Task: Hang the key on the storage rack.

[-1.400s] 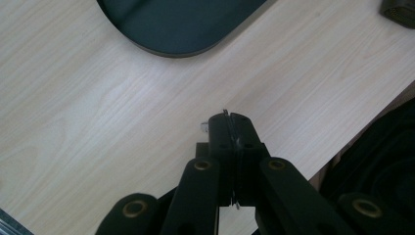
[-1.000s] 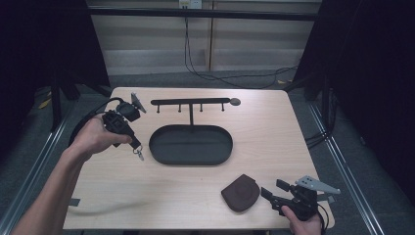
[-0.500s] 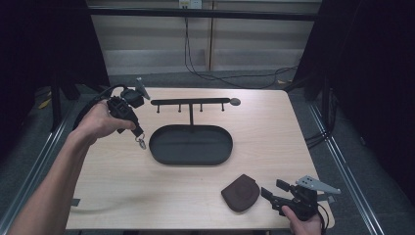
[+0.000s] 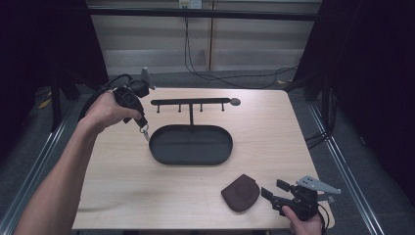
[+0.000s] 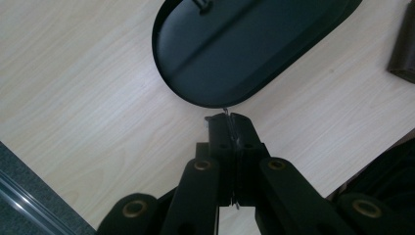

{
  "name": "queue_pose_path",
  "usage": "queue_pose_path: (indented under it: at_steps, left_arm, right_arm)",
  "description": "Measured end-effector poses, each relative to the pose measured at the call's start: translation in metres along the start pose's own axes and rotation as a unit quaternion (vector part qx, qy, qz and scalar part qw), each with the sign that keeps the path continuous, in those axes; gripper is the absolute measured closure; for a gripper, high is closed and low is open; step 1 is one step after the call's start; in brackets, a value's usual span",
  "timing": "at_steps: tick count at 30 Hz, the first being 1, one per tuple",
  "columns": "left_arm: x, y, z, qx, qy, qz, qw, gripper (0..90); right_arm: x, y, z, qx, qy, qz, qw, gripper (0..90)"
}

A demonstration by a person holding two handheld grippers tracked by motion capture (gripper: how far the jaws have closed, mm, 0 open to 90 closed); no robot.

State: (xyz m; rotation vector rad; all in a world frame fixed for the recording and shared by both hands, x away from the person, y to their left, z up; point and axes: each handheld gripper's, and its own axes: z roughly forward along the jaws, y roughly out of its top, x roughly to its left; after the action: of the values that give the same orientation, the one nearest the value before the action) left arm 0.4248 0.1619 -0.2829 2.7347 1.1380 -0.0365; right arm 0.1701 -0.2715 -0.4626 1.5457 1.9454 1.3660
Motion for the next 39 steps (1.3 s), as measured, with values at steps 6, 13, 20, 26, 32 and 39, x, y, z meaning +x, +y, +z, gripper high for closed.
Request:
queue_pose_path:
  at_steps: [6, 13, 20, 26, 32, 39]
  left_arm:
    - [-0.004, 0.011, -0.002, 0.005, 0.013, 0.002, 0.9999, 89.6]
    - [-0.005, 0.023, -0.006, 0.004, 0.019, 0.003, 0.9998, 89.6]
    - [-0.005, 0.036, -0.008, 0.001, 0.013, 0.015, 0.9998, 89.6]
    - [0.000, 0.046, -0.002, -0.001, 0.013, 0.013, 0.9998, 89.6]
    - [0.007, 0.051, 0.001, -0.008, 0.009, 0.003, 0.9999, 89.6]
    - [0.010, 0.053, 0.004, -0.006, 0.021, 0.000, 0.9998, 89.6]
  right_arm:
    - [-0.001, 0.000, 0.000, 0.001, 0.000, 0.003, 1.0000, 25.0]
    - [-0.001, 0.000, 0.000, 0.001, 0.001, 0.003, 1.0000, 25.1]
    - [-0.001, 0.001, 0.002, 0.005, 0.002, 0.008, 1.0000, 25.1]
    - [-0.002, 0.001, 0.002, 0.003, 0.001, 0.007, 1.0000, 25.0]
    - [-0.001, 0.001, 0.004, 0.006, 0.003, 0.007, 1.0000, 25.0]
    - [-0.001, 0.001, 0.004, 0.004, 0.003, 0.008, 1.0000, 25.0]
